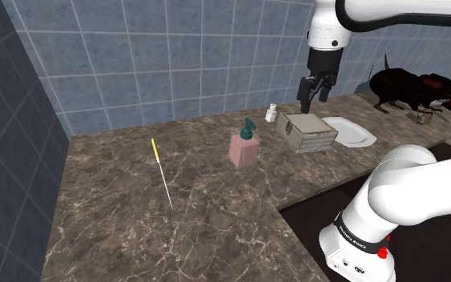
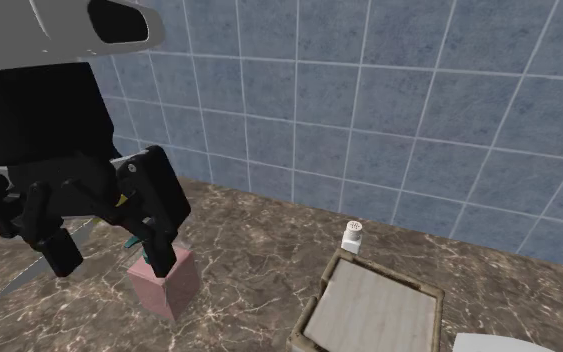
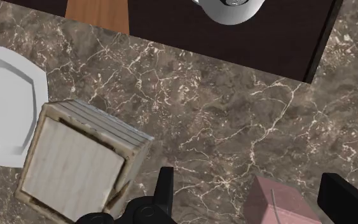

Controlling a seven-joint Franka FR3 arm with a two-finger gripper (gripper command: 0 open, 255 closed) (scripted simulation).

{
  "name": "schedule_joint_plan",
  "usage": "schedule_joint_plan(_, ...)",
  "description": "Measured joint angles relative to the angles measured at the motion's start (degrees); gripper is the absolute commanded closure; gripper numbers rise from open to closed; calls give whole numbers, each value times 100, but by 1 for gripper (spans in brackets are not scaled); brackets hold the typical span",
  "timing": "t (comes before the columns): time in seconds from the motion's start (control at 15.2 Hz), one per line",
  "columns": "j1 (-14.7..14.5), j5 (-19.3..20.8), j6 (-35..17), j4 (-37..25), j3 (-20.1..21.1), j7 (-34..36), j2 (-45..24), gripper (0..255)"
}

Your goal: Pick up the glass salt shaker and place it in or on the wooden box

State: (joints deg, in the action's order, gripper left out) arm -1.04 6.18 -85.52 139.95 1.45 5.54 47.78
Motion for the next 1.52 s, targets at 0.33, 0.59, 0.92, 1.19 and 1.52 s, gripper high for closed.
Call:
schedule_joint_plan(0.33, 107, 187, -504, 29, -317, -260, -387, 0)
schedule_joint_plan(0.59, 237, 388, -1132, -84, -747, -631, -1001, 0)
schedule_joint_plan(0.92, 344, 494, -1851, -353, -1249, -1097, -1827, 0)
schedule_joint_plan(1.19, 381, 431, -2370, -694, -1613, -1487, -2580, 0)
schedule_joint_plan(1.52, 421, 136, -2895, -1339, -2040, -2086, -3648, 0)
